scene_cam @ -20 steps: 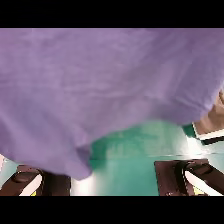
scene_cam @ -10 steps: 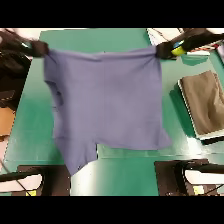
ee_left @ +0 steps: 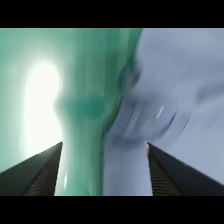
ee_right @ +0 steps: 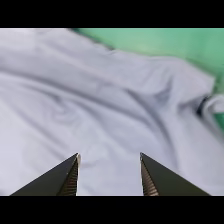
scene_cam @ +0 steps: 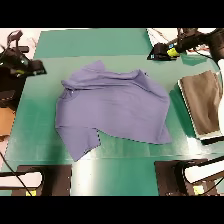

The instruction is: Fold the shirts.

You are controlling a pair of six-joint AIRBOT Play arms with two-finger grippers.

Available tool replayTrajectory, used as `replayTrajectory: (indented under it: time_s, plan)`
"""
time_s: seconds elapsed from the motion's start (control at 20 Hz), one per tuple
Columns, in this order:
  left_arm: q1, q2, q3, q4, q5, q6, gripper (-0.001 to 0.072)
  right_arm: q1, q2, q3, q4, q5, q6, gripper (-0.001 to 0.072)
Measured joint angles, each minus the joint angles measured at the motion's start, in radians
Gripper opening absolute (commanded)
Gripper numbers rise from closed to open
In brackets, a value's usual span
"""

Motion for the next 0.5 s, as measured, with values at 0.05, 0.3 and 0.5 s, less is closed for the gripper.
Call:
replayTrajectory:
  time_s: [0.05, 0.3, 0.5]
  plan:
    - [0.013, 0.042, -0.068, -0.005, -0.013, 0.0, 0.061, 0.001, 0.031, -0.039, 0.007, 0.008, -0.011, 0.0433]
    - [0.043, 0.266, -0.534, -0.029, -0.031, 0.0, 0.061, 0.043, 0.202, -0.254, 0.026, -0.013, -0.043, 0.0433]
    - [0.05, 0.352, -0.775, -0.1, -0.008, 0.012, 0.061, 0.079, 0.305, -0.383, 0.031, -0.07, -0.053, 0.0433]
